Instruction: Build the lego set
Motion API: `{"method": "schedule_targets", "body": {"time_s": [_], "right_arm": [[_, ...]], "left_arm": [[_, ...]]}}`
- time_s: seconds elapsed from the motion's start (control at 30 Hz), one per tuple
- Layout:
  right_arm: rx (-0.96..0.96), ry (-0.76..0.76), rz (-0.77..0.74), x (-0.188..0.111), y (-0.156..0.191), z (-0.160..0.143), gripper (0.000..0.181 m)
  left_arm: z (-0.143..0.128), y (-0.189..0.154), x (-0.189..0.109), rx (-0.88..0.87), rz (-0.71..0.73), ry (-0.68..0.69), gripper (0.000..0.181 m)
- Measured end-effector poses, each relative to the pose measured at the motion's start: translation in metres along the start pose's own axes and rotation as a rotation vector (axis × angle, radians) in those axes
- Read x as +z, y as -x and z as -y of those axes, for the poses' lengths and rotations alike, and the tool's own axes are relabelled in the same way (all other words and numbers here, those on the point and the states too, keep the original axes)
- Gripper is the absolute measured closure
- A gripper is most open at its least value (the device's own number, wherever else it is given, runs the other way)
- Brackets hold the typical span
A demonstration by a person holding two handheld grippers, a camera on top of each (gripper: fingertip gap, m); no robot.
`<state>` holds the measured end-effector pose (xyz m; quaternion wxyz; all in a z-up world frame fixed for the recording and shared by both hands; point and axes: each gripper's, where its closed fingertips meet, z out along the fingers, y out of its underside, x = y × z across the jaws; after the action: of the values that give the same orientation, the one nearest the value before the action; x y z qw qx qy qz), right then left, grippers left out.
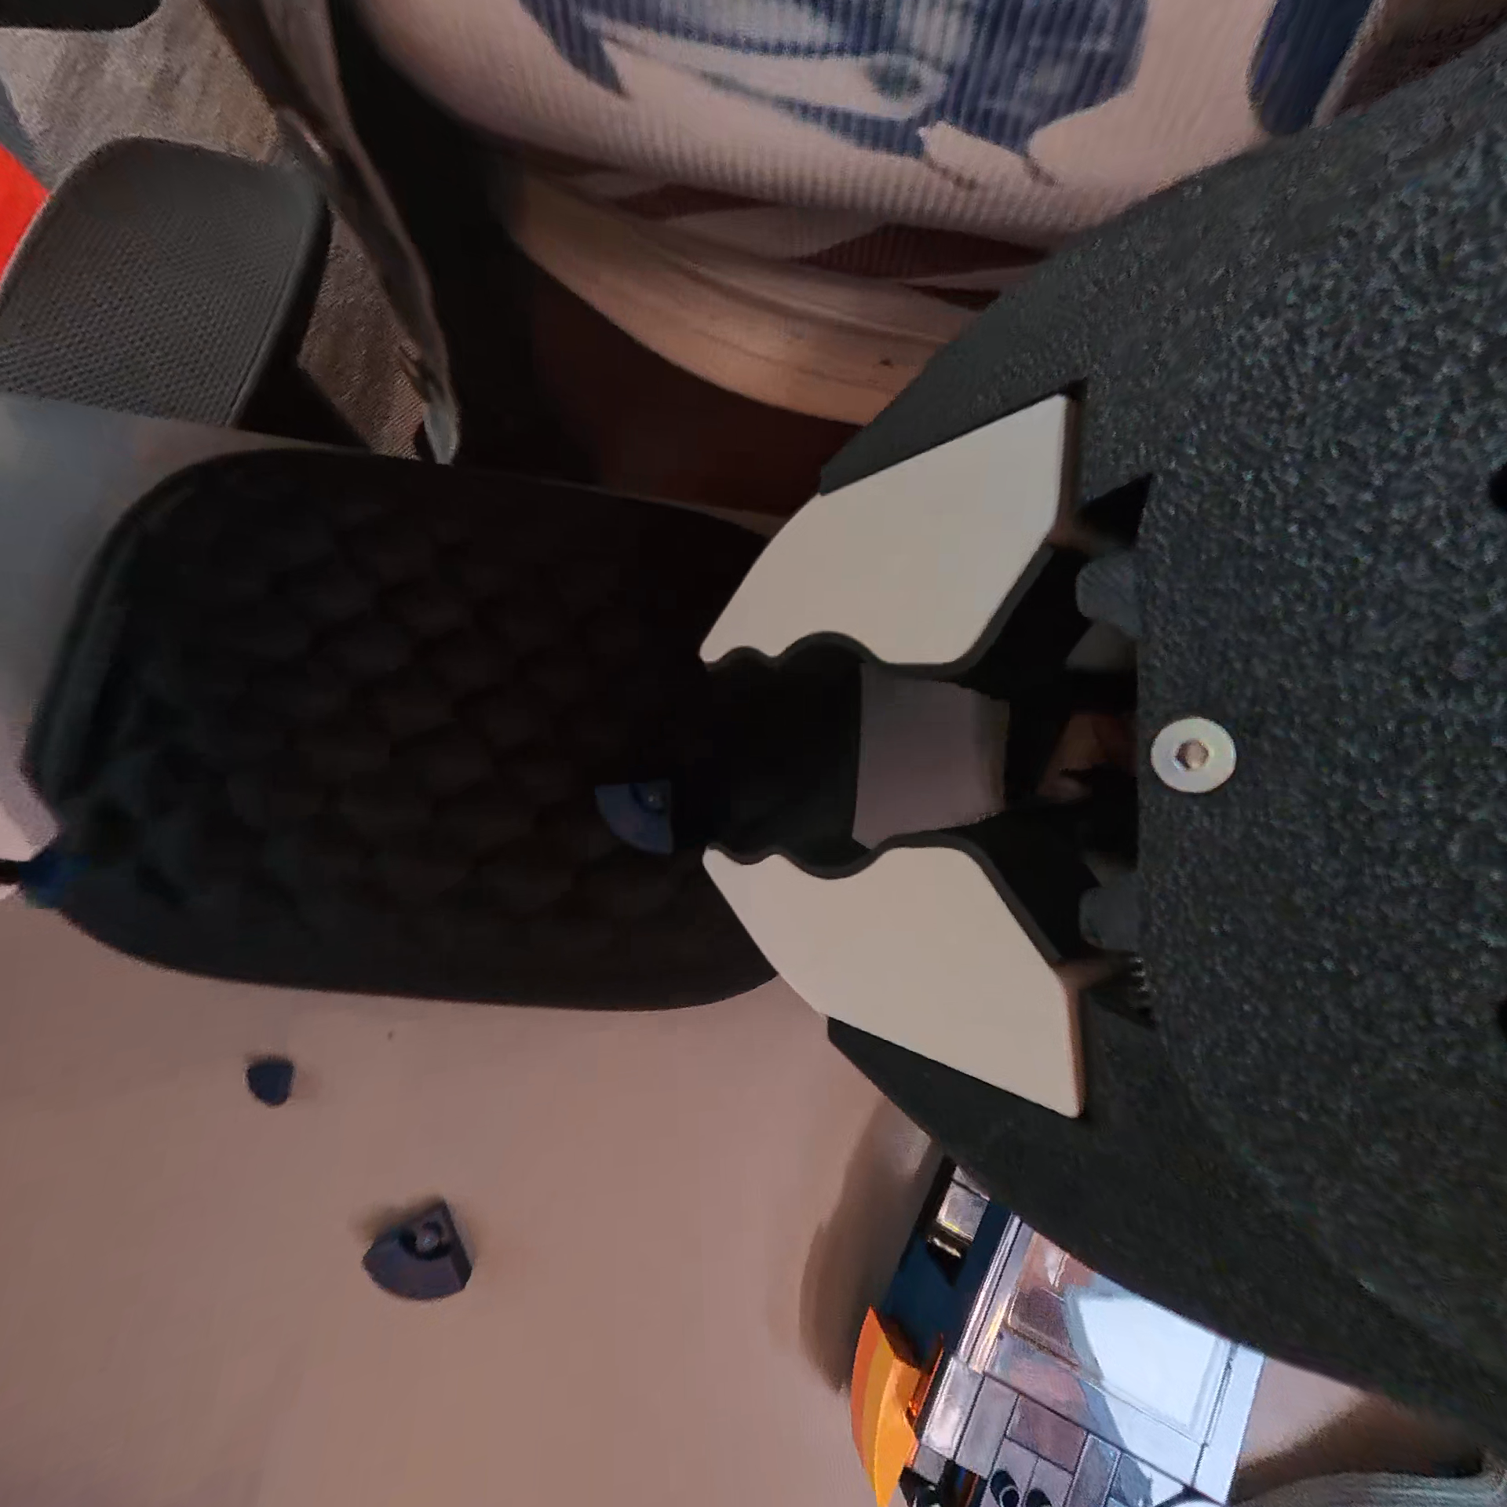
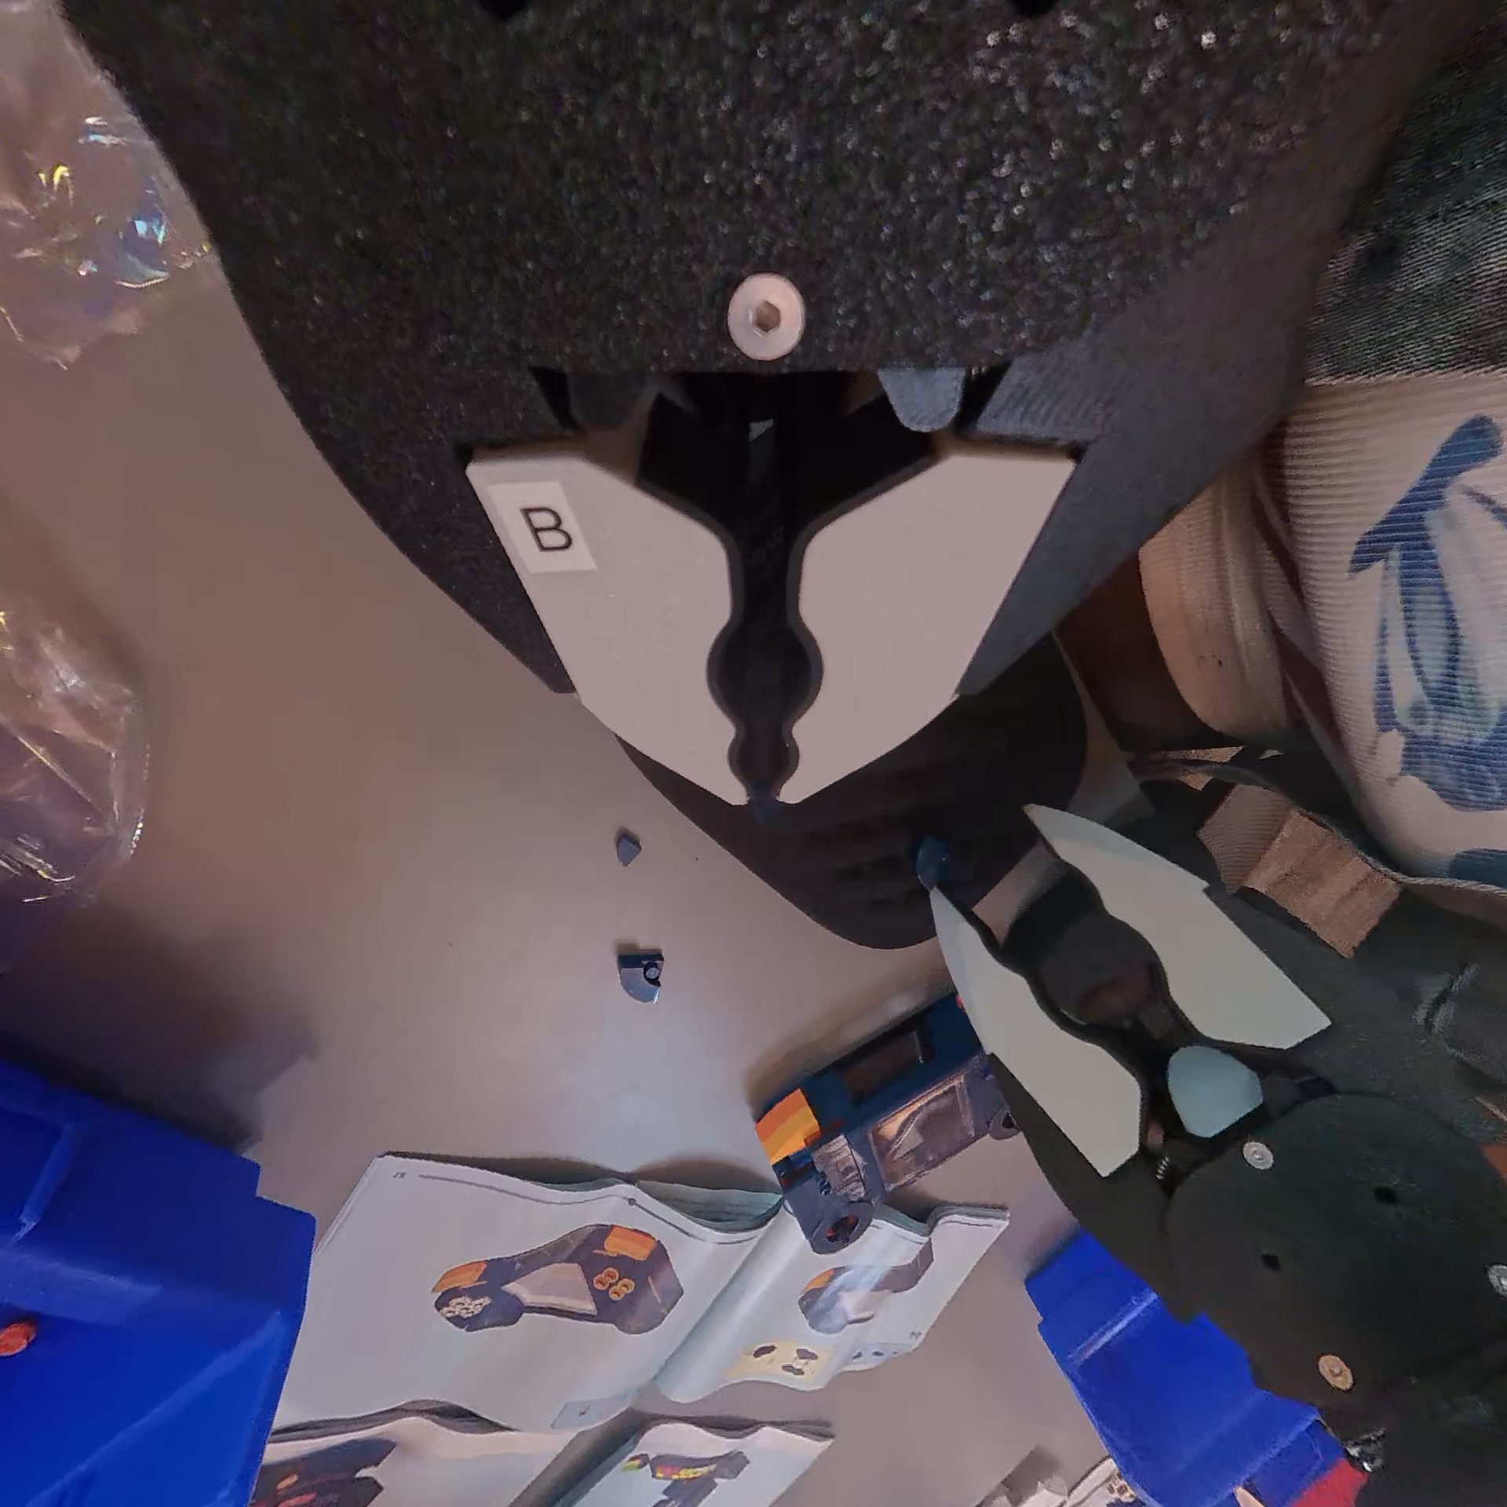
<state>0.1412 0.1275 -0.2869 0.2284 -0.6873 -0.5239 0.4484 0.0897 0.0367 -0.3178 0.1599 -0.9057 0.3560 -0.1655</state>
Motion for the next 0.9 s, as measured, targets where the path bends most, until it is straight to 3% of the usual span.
{"method": "schedule_targets", "body": {"time_s": [0.23, 0.3, 0.5, 0.7, 0.9], "right_arm": [[-0.024, 0.009, 0.021, 0.001, 0.009, -0.003, 0.179], [-0.029, 0.008, 0.012, -0.001, 0.010, -0.003, 0.179], [-0.021, 0.004, -0.007, -0.005, 0.009, -0.004, 0.179], [-0.033, -0.003, 0.016, -0.002, 0.020, -0.005, 0.180], [-0.030, 0.043, 0.064, 0.019, 0.048, -0.020, 0.180]], "left_arm": [[0.010, 0.008, 0.001, 0.351, -0.037, -0.053, 0.139], [0.004, 0.005, 0.003, 0.327, -0.096, -0.017, 0.143], [-0.002, -0.026, -0.008, 0.253, -0.209, -0.099, 0.147], [-0.001, 0.001, -0.008, 0.189, -0.037, -0.144, 0.147], [0.007, -0.023, 0.002, 0.115, -0.120, -0.242, 0.147]]}}
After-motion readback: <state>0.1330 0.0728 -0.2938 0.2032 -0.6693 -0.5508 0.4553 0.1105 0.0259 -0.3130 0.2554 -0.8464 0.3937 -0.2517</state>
